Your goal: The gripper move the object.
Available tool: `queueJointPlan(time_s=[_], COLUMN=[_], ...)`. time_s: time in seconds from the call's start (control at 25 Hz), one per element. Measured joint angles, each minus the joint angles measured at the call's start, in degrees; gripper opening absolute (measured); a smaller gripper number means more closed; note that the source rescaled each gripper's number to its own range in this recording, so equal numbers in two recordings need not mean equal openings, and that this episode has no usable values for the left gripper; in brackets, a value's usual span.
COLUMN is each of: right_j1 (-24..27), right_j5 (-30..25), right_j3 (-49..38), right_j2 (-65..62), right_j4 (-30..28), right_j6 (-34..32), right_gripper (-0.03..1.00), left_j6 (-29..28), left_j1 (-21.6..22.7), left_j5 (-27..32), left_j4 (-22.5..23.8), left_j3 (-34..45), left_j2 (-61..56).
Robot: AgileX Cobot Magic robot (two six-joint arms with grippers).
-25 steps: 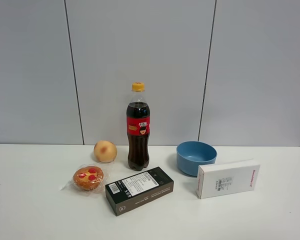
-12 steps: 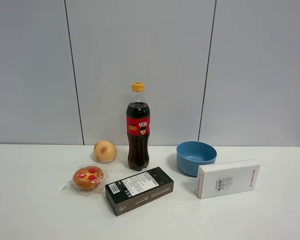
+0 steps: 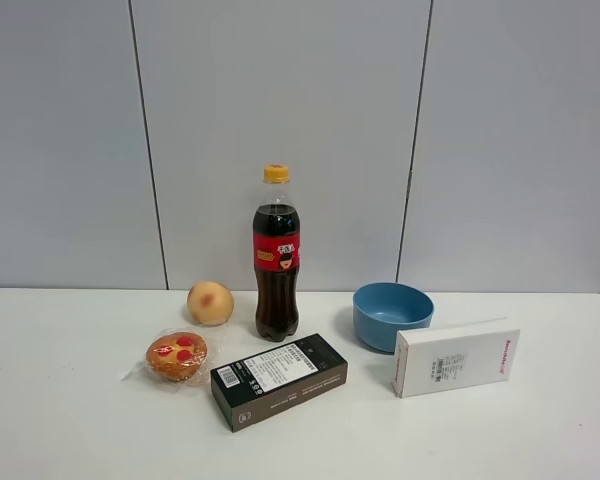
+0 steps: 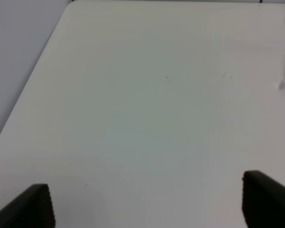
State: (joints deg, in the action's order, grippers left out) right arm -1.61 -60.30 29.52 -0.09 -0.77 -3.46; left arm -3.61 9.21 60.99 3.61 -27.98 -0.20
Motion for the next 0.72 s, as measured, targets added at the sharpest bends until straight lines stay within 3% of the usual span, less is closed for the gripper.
queueJointPlan(time_s=[0.72], right_j1=[1.6], right_j5=[-0.9], right_j3=[-1.0], right_j2=[0.0], right_j4=[-5.0], right_j6=[-7.7], right_gripper=[0.84], left_j6=[0.0], left_j1=[0.0], left_j5=[0.0], left_j4=[0.0], left_j3=[0.0], left_j2=[0.0])
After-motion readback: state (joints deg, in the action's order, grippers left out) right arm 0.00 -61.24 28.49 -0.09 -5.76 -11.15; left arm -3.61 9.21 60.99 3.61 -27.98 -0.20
